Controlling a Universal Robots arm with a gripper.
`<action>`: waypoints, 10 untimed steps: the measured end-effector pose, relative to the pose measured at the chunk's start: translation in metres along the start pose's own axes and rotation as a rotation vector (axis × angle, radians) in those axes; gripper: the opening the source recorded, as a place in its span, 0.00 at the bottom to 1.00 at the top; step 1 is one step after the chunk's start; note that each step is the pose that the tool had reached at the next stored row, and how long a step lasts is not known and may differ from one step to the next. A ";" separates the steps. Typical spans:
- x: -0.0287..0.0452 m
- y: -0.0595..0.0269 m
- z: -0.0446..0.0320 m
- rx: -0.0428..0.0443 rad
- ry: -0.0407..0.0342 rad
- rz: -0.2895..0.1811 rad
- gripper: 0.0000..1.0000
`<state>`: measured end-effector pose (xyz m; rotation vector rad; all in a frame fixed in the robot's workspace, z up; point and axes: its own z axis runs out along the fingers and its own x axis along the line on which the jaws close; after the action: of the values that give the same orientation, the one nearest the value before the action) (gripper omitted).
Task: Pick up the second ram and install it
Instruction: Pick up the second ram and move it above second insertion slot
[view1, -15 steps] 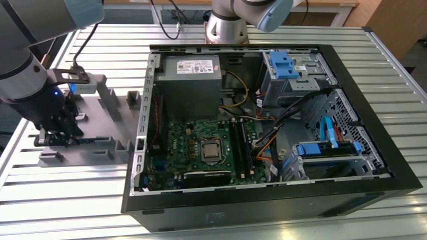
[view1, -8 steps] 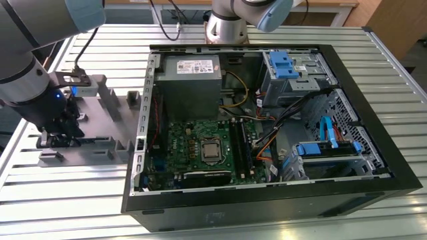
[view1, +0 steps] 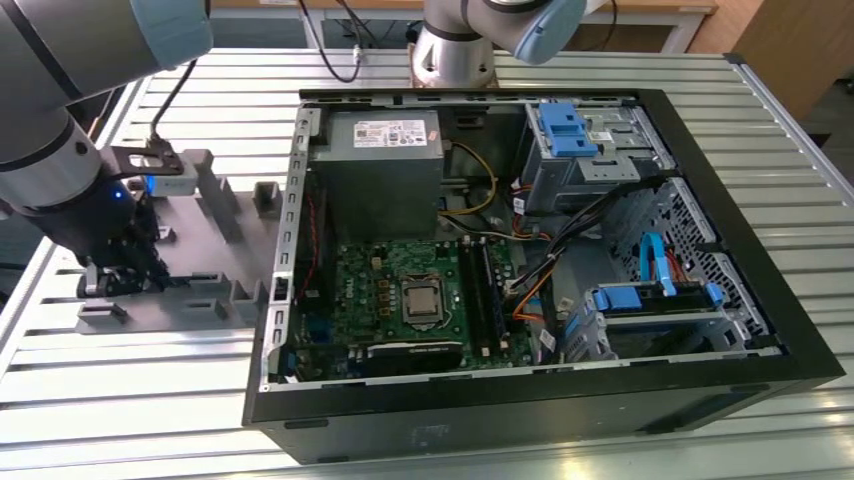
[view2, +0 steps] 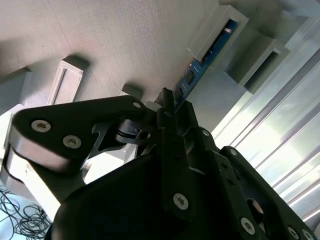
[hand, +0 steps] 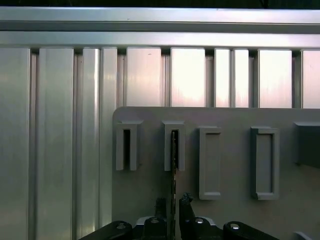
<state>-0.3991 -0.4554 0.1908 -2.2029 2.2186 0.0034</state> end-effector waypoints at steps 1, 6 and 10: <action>0.0000 0.0000 0.0001 0.0000 0.0000 0.000 0.25; 0.0000 0.0026 0.0008 0.0010 -0.0001 0.000 0.25; 0.0000 0.0027 0.0017 0.0009 0.0000 0.000 0.25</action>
<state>-0.4018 -0.4554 0.1890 -2.2024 2.2183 0.0024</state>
